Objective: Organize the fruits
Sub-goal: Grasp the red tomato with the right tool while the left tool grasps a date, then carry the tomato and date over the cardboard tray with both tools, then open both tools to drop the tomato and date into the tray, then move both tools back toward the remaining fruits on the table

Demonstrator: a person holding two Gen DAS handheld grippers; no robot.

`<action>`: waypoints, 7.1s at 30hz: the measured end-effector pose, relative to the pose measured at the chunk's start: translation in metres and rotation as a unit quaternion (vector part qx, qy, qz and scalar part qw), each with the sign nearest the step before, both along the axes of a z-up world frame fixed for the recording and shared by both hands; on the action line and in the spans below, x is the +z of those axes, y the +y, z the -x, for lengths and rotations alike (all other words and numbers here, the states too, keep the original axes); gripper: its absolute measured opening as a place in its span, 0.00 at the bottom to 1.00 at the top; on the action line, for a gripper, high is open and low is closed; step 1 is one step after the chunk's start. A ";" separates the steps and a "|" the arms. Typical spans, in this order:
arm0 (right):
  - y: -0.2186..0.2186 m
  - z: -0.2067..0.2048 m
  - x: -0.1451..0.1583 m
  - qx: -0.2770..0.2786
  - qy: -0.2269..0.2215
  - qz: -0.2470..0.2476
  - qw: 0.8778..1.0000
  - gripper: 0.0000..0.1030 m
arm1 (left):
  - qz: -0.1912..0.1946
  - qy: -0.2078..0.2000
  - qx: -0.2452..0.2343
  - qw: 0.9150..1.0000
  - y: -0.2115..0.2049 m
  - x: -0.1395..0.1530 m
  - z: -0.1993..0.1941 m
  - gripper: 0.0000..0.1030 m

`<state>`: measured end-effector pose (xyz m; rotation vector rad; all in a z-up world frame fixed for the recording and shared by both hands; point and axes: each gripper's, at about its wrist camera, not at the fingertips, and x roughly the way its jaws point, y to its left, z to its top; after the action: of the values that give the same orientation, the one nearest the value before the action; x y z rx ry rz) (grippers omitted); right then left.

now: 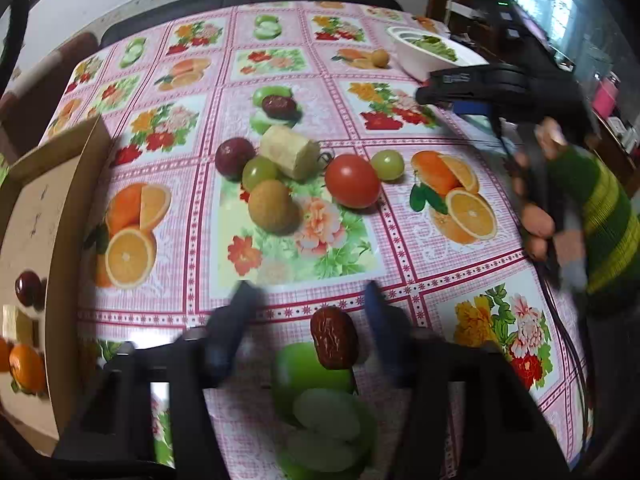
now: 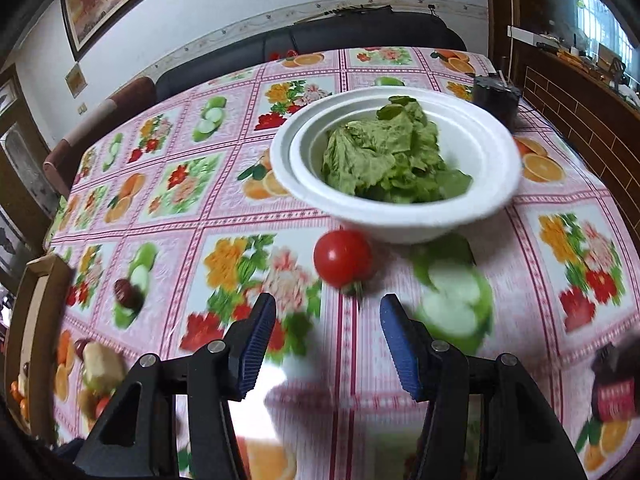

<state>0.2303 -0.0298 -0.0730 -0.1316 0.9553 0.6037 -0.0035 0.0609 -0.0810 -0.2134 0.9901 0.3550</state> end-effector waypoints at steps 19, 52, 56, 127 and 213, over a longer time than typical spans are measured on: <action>-0.010 0.064 0.029 0.042 0.004 -0.045 0.998 0.32 | 0.047 -0.058 -0.007 0.997 0.027 0.029 0.030 0.05; -0.038 0.137 0.063 0.078 0.012 -0.110 0.991 0.32 | 0.021 -0.031 -0.019 0.999 0.004 0.018 0.024 0.26; -0.032 0.146 0.067 0.090 0.011 -0.110 0.990 0.32 | -0.001 -0.039 0.003 0.999 0.015 0.031 0.032 0.26; 0.282 0.264 0.019 0.337 0.065 -0.011 0.939 0.31 | 0.015 0.002 0.231 0.973 0.251 0.024 0.142 0.27; 0.082 -0.014 0.010 0.023 -0.018 0.001 1.000 0.50 | 0.075 -0.026 0.016 0.997 0.051 0.026 -0.002 0.43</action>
<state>0.2447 0.0520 -0.0626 -0.1648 0.9204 0.6407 -0.0015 0.1124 -0.0551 -0.3735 0.9634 0.3040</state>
